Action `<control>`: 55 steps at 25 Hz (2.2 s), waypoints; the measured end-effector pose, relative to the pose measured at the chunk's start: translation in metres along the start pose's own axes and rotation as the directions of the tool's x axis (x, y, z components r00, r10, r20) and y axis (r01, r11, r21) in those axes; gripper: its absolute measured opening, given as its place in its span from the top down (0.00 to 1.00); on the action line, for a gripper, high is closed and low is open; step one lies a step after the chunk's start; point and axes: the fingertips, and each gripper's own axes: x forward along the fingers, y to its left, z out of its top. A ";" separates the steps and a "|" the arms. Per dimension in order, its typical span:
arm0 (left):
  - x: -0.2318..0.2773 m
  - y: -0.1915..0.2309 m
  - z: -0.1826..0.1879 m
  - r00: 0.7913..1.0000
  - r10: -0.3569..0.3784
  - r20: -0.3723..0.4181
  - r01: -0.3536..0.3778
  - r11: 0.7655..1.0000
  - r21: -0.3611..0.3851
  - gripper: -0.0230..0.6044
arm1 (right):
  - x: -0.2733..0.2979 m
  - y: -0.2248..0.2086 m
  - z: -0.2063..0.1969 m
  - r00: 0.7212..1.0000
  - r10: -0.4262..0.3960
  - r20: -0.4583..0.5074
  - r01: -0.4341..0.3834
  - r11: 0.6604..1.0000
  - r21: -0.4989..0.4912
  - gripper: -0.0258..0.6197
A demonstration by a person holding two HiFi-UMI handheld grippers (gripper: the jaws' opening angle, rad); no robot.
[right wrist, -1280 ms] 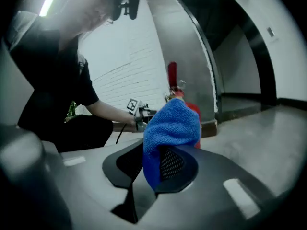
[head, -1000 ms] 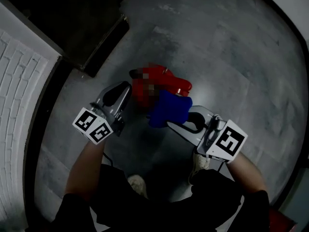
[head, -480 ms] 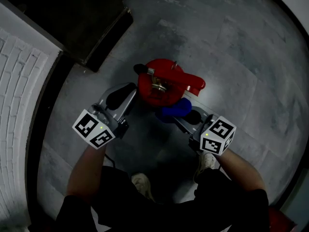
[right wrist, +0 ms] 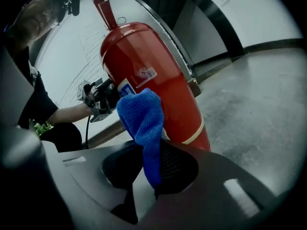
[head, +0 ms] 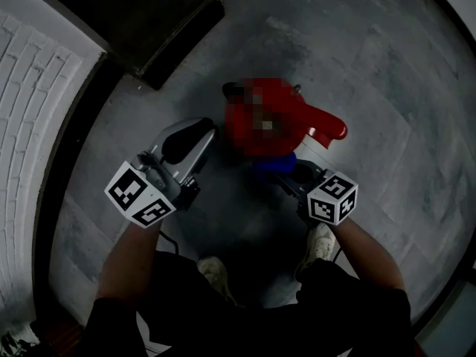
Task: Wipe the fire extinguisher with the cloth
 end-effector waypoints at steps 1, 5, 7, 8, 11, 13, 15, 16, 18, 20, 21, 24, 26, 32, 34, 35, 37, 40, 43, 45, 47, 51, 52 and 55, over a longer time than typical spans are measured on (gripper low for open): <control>0.000 -0.001 -0.001 1.000 0.002 -0.007 -0.002 1.000 0.006 0.88 | 0.003 -0.003 -0.004 1.000 0.005 -0.013 -0.004 1.000 0.015 0.87; 0.003 -0.006 -0.008 1.000 0.002 -0.022 -0.002 1.000 0.006 0.88 | 0.014 -0.014 -0.022 0.997 0.020 -0.068 -0.017 0.999 0.048 0.87; 0.005 -0.010 -0.010 1.000 -0.003 -0.025 0.003 1.000 0.014 0.88 | 0.019 -0.022 -0.028 0.995 0.023 -0.095 -0.017 0.998 0.061 0.87; 0.006 -0.012 -0.009 1.000 -0.004 -0.026 0.004 1.000 0.019 0.88 | 0.022 -0.024 -0.033 0.993 0.028 -0.113 -0.021 0.998 0.067 0.87; 0.008 -0.016 -0.007 1.000 0.005 -0.017 -0.004 1.000 0.012 0.88 | 0.029 -0.025 -0.047 0.984 0.063 -0.168 -0.052 0.996 0.073 0.87; 0.007 -0.017 -0.003 1.000 0.020 -0.002 -0.020 1.000 -0.006 0.88 | 0.033 -0.027 -0.054 0.980 0.073 -0.186 -0.061 0.996 0.072 0.87; 0.005 -0.018 0.003 0.999 0.044 0.017 -0.043 0.999 -0.021 0.88 | 0.038 -0.033 -0.061 0.976 0.073 -0.207 -0.057 0.995 0.080 0.87; 0.003 -0.018 0.007 0.998 0.057 0.029 -0.057 0.998 -0.024 0.88 | 0.040 -0.037 -0.065 0.973 0.073 -0.218 -0.055 0.995 0.089 0.87; -0.001 -0.017 0.013 0.995 0.092 0.048 -0.091 0.996 -0.027 0.88 | 0.045 -0.045 -0.072 0.968 0.074 -0.239 -0.050 0.993 0.107 0.87; -0.004 -0.012 0.015 0.988 0.139 0.059 -0.137 0.990 -0.042 0.88 | 0.050 -0.053 -0.079 0.961 0.067 -0.268 -0.039 0.993 0.111 0.87; -0.005 -0.011 0.015 0.986 0.157 0.063 -0.154 0.987 -0.051 0.88 | 0.052 -0.058 -0.083 0.957 0.060 -0.284 -0.030 0.994 0.107 0.87; -0.008 -0.018 0.016 0.985 0.165 0.052 -0.164 0.986 -0.022 0.88 | 0.059 -0.070 -0.091 0.947 0.031 -0.319 -0.001 0.996 0.093 0.87; -0.013 -0.024 0.016 0.986 0.164 0.027 -0.165 0.985 0.045 0.88 | 0.064 -0.077 -0.096 0.941 0.012 -0.337 0.015 0.997 0.078 0.87; -0.027 -0.016 0.019 0.974 0.224 0.036 -0.225 0.974 0.020 0.88 | 0.074 -0.088 -0.104 0.923 -0.049 -0.381 0.064 0.998 0.026 0.87; -0.026 -0.015 0.018 0.971 0.238 0.025 -0.239 0.970 0.036 0.88 | 0.075 -0.092 -0.107 0.914 -0.078 -0.397 0.084 0.996 -0.002 0.87; -0.025 -0.016 0.017 0.970 0.242 0.020 -0.243 0.969 0.046 0.88 | 0.076 -0.095 -0.109 0.910 -0.091 -0.404 0.093 0.996 -0.016 0.87; -0.023 -0.016 0.015 0.968 0.251 0.014 -0.251 0.967 0.053 0.88 | 0.077 -0.100 -0.112 0.900 -0.121 -0.418 0.117 0.993 -0.036 0.87; -0.025 -0.015 0.014 0.965 0.264 0.009 -0.264 0.963 0.053 0.88 | 0.077 -0.108 -0.120 0.885 -0.149 -0.442 0.147 0.988 -0.041 0.87; -0.031 -0.017 0.013 0.964 0.264 -0.008 -0.263 0.962 0.075 0.88 | 0.069 -0.100 -0.126 0.873 -0.134 -0.468 0.126 0.991 -0.049 0.87; -0.039 -0.019 0.010 0.965 0.259 -0.030 -0.256 0.963 0.084 0.88 | 0.059 -0.085 -0.128 0.867 -0.104 -0.488 0.090 0.995 -0.053 0.87; -0.048 -0.022 0.008 0.966 0.257 -0.033 -0.255 0.965 0.050 0.88 | 0.049 -0.061 -0.122 0.869 -0.060 -0.491 0.006 0.994 -0.110 0.87; -0.043 -0.019 0.008 0.974 0.226 -0.021 -0.226 0.973 -0.047 0.88 | 0.024 -0.001 -0.103 0.853 0.095 -0.514 -0.255 0.934 -0.252 0.87; -0.039 -0.020 0.010 0.979 0.206 -0.016 -0.206 0.977 -0.046 0.88 | 0.018 0.015 -0.097 0.843 0.138 -0.519 -0.316 0.909 -0.272 0.87; -0.035 -0.042 0.013 0.995 0.101 -0.022 -0.101 0.995 0.004 0.86 | -0.002 0.067 -0.075 0.809 0.265 -0.526 -0.459 0.843 -0.282 0.87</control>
